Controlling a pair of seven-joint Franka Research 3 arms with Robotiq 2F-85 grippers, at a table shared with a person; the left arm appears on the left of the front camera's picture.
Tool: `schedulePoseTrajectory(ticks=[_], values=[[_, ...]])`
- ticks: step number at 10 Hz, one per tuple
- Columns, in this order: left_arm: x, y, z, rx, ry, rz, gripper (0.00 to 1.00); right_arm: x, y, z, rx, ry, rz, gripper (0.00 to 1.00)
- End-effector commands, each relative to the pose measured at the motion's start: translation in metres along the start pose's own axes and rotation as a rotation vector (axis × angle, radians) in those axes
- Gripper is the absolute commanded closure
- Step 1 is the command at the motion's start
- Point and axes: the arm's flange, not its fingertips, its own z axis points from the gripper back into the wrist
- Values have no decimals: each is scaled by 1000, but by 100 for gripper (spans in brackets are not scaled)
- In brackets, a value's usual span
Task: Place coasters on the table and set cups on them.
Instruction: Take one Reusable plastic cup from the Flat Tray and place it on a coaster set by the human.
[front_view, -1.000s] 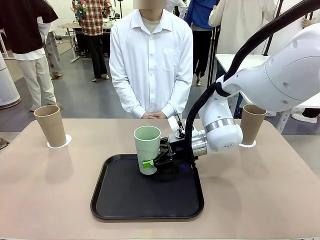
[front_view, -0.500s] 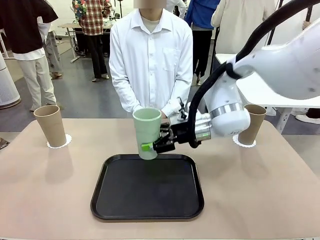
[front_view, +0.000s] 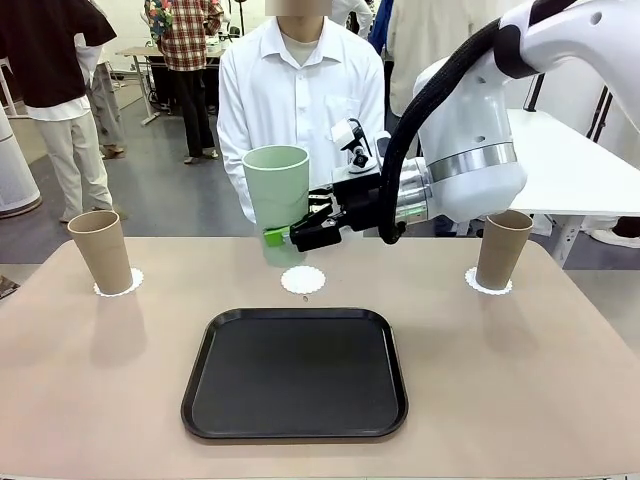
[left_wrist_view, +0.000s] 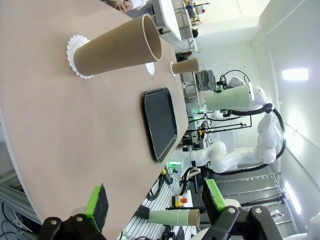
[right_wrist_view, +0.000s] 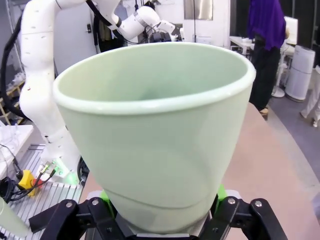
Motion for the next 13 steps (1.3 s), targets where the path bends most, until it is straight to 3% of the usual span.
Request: schedulePoseTrajectory(ticks=[1,3,4,6,9,13], values=[[-2,-3,1,-6,-2,-6,0,-7,-6,3,11,-24,-12,100],[-2,-3,1,-6,-2,-6,0,-7,-6,3,11,-24,-12,100],[-2,-3,1,-6,-2,-6,0,-5,-4,3,2,-6,-11,18],[-2,-3,1,-6,-2,-6,0,-26,-76,7,0,10,-6,18],[-2,-3,1,-6,-2,-6,0,-41,-165,9,-5,-45,34,18],[-2,-3,1,-6,-2,-6,0,-61,-214,-1,28,-116,-38,18]])
